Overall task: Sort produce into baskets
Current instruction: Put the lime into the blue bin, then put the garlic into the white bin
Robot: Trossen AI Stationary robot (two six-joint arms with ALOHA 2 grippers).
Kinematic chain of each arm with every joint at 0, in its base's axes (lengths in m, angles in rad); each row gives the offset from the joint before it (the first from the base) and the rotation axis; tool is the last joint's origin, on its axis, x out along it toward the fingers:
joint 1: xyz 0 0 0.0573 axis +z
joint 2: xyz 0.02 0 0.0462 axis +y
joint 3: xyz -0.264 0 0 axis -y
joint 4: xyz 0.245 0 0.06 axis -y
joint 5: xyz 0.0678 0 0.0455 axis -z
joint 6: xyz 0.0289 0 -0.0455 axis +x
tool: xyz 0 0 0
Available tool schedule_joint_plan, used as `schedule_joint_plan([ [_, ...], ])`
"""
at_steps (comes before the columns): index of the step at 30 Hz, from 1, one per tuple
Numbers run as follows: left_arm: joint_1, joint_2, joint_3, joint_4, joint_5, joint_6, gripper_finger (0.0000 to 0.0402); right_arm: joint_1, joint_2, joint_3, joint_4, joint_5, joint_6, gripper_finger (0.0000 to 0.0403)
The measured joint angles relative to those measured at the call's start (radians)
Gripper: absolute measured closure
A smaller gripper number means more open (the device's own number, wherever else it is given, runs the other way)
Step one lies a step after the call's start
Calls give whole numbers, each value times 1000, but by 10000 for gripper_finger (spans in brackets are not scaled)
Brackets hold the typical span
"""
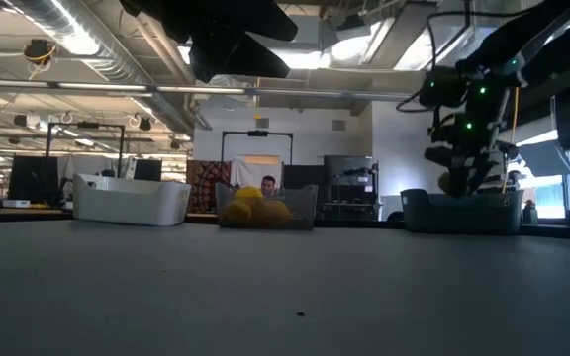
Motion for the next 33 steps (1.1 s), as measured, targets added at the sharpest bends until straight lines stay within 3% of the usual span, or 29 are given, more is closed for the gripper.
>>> schedule_joint_plan([
  [9,0,0,0,0,0,0,141,-7,72,0,5,46,1,271],
  [18,0,0,0,0,0,0,141,-7,79,0,0,46,-1,201],
  [23,0,0,0,0,0,0,141,-7,79,15,-1,54,-26,183],
  [27,0,0,0,0,0,-1,141,-3,60,69,-54,-1,-44,181],
  [33,0,0,0,0,0,0,141,98,-4,127,-126,-82,-45,181],
])
